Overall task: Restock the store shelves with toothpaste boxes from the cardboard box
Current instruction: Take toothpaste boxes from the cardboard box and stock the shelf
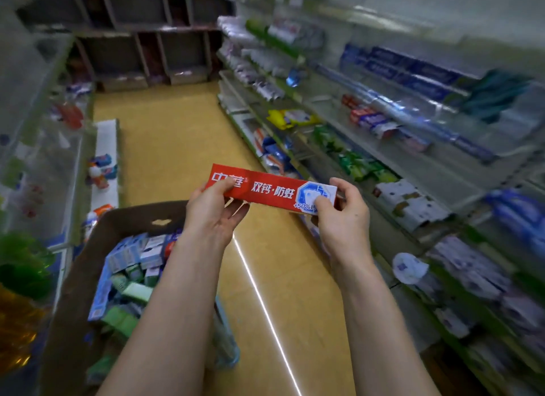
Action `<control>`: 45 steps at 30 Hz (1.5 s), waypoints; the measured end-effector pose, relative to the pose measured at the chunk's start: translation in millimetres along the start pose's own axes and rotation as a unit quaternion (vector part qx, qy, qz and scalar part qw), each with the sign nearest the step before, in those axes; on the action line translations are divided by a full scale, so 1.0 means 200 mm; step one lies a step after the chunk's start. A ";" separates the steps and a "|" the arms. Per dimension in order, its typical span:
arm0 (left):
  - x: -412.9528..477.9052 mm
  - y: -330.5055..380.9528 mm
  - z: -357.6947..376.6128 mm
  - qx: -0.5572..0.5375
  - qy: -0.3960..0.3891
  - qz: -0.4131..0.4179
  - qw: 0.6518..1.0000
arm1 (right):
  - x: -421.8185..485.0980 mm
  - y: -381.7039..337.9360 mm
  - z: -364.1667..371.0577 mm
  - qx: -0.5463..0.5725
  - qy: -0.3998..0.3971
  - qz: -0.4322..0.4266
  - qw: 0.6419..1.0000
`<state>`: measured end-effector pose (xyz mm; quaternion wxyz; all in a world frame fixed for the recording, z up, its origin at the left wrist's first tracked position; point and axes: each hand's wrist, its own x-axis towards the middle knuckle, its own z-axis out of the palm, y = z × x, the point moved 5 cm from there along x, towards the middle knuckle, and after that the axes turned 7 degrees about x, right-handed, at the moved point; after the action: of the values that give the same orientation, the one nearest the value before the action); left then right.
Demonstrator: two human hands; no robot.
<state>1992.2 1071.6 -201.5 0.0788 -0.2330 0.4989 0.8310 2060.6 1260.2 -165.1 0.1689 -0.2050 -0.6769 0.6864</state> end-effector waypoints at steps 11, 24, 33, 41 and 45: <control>-0.67 -0.25 0.68 0.058 -0.133 0.020 0.989 | -0.19 -0.28 -0.92 0.072 0.105 -0.078 0.989; -1.27 -0.58 1.55 0.143 -0.338 -0.021 0.930 | -0.40 -0.62 -1.95 0.070 0.276 -0.149 0.947; -1.45 -0.75 2.10 0.214 -0.452 -0.041 0.865 | -0.39 -0.80 -2.40 0.032 0.341 -0.148 0.928; -1.55 -0.79 2.55 0.267 -0.551 -0.014 0.791 | -0.33 -0.99 -2.71 -0.005 0.376 -0.128 0.918; -1.60 -0.83 2.73 0.302 -0.582 0.016 0.755 | -0.32 -1.03 -2.84 -0.011 0.401 -0.114 0.909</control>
<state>2165.0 1658.6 31.2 0.4067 0.3392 0.5857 0.6136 2395.6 1721.0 43.3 0.5009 -0.3864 -0.5785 0.5149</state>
